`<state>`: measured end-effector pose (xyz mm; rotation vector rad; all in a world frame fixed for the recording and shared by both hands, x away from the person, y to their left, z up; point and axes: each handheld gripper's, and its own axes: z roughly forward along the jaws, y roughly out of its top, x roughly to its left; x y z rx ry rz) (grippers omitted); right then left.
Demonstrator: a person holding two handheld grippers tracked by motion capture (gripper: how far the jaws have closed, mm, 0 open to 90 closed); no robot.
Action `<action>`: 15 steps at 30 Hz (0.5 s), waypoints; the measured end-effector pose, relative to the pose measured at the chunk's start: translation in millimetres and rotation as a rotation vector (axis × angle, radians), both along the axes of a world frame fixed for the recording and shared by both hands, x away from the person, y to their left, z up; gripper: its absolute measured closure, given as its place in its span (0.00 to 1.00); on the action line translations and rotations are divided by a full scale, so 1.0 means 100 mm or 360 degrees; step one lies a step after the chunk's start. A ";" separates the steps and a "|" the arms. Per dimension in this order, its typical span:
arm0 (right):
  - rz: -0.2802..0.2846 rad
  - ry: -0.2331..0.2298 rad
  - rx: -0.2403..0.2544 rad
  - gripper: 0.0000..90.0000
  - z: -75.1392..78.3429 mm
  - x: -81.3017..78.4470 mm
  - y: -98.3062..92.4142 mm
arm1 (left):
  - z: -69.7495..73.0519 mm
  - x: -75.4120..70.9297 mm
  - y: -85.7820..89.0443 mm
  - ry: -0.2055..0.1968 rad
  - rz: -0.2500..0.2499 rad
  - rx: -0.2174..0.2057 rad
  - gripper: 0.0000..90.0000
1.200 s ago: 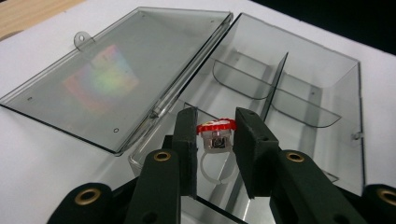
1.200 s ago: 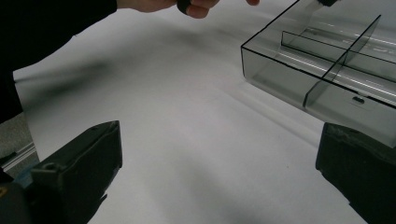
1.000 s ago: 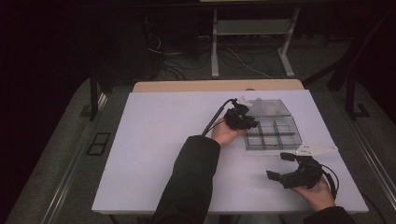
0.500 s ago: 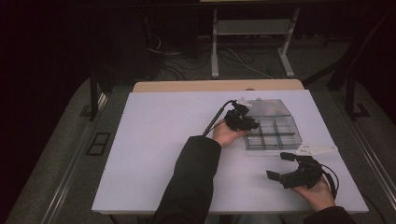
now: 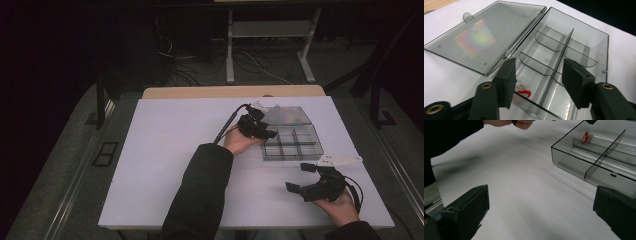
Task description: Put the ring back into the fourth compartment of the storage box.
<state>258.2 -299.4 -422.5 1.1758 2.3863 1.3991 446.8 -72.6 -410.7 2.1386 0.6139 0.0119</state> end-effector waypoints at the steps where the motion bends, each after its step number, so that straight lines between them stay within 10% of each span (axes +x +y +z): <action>1: 0.0000 -0.0001 -0.0001 0.00 0.00 0.00 0.00 | 0.01 -0.01 0.02 0.0006 0.0005 -0.0010 0.47; 15: -0.0009 -0.0007 0.0005 0.00 0.00 0.00 -0.02 | 0.21 -0.10 0.32 0.0023 0.0019 -0.0016 0.08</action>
